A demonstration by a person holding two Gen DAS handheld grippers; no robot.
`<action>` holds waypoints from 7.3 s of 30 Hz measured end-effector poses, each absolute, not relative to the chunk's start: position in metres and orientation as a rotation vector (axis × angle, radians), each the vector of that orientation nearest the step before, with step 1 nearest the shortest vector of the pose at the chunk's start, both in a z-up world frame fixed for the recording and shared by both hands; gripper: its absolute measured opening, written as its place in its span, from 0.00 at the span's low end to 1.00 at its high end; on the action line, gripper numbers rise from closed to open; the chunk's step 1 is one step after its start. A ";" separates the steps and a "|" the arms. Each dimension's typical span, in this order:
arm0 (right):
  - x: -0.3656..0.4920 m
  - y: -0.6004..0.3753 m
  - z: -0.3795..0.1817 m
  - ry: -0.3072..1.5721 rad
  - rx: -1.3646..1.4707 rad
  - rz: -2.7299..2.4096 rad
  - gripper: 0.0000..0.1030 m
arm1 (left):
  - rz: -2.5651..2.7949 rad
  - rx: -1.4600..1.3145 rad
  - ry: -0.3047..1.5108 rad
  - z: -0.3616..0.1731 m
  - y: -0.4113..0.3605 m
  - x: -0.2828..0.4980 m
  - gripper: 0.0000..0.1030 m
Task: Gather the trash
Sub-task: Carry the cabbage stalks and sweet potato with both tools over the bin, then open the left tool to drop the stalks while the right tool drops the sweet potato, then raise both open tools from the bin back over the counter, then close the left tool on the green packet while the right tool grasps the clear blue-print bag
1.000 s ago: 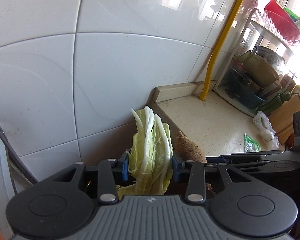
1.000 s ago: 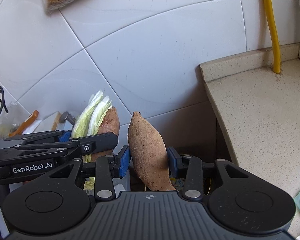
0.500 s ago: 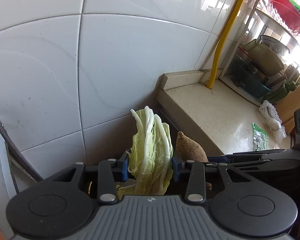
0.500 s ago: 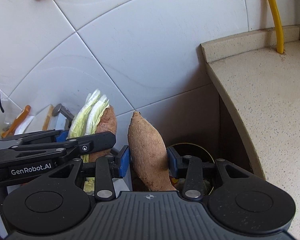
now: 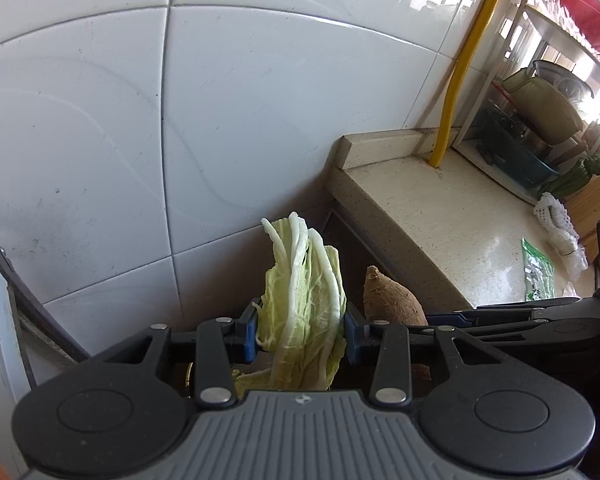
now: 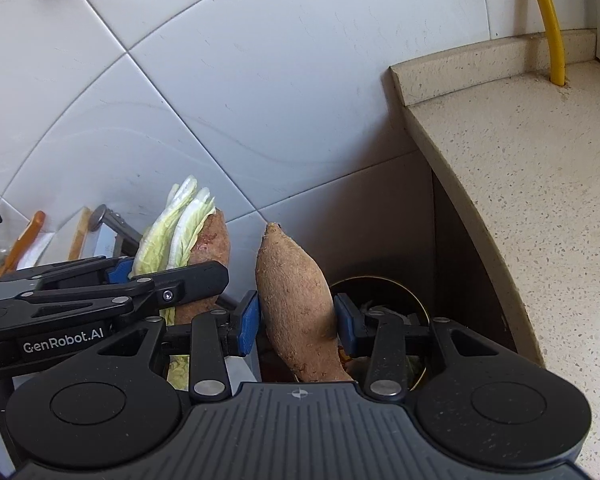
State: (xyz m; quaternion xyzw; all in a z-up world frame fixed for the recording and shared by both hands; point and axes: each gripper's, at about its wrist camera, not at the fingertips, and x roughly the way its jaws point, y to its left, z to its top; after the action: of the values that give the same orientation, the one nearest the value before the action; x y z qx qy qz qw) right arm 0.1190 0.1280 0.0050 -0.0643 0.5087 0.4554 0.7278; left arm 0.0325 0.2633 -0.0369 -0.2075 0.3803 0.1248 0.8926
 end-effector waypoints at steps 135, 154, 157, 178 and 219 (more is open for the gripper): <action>0.189 -0.288 0.052 0.929 0.319 0.421 0.83 | -0.067 -0.003 0.980 -0.058 -0.023 0.260 0.63; 0.199 -0.237 0.046 0.962 0.294 0.457 0.82 | -0.114 -0.027 0.930 -0.042 0.030 0.255 0.42; 0.203 -0.216 0.039 0.990 0.275 0.484 0.82 | -0.119 -0.011 0.920 -0.041 0.034 0.257 0.43; 0.207 -0.134 0.008 1.037 0.073 0.390 0.92 | -0.217 0.250 0.899 -0.060 0.053 0.294 0.76; 0.213 -0.137 0.013 1.000 -0.019 0.316 0.42 | -0.258 0.109 0.927 -0.062 0.091 0.302 0.65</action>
State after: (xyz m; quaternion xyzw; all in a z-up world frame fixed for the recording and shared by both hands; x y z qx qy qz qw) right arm 0.2133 -0.1365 0.0126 -0.0093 0.4774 0.1510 0.8656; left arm 0.3016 0.0911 -0.0621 0.0524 0.4455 -0.1238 0.8851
